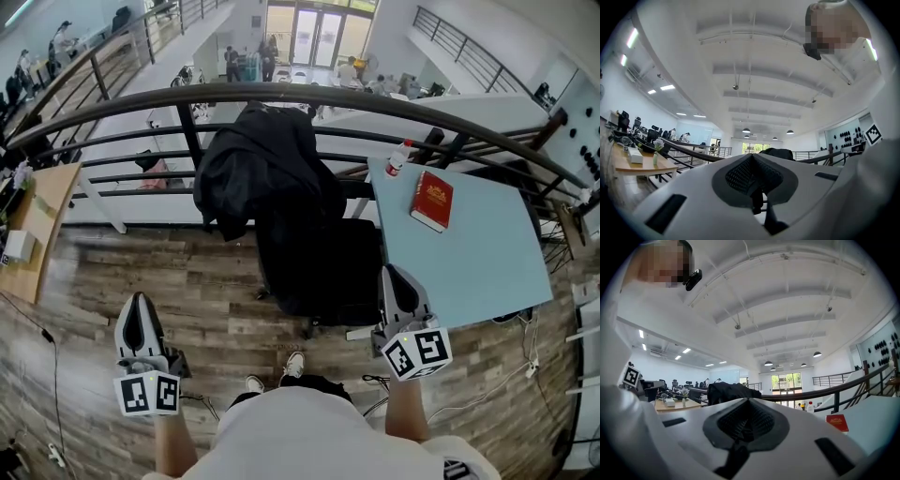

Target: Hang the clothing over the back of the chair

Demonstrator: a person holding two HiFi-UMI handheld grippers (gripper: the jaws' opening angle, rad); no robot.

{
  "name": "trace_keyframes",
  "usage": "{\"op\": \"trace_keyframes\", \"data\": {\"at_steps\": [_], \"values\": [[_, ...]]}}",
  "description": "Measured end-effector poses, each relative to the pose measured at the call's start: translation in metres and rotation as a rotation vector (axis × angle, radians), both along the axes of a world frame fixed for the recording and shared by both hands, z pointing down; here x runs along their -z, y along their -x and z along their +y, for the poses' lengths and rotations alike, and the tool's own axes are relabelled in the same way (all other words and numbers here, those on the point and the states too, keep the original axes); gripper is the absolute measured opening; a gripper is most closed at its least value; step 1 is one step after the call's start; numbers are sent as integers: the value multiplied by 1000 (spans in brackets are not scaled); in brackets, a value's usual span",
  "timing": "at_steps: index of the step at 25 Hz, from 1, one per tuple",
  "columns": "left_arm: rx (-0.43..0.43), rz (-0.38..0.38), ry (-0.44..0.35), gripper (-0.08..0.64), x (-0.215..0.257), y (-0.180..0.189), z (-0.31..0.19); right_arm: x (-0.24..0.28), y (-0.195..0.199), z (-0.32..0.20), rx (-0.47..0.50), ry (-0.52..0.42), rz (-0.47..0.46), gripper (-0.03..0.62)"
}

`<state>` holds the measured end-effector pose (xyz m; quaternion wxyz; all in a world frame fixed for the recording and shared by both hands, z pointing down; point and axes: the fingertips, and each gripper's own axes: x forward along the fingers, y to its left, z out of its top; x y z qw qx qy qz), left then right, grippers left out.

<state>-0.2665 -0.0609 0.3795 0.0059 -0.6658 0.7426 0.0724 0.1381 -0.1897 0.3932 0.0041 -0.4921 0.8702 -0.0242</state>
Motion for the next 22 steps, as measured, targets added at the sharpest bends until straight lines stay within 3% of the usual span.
{"op": "trace_keyframes", "data": {"at_steps": [22], "values": [[-34, 6, -8, 22, 2, -1, -1, 3, 16, 24, 11, -13, 25, 17]]}}
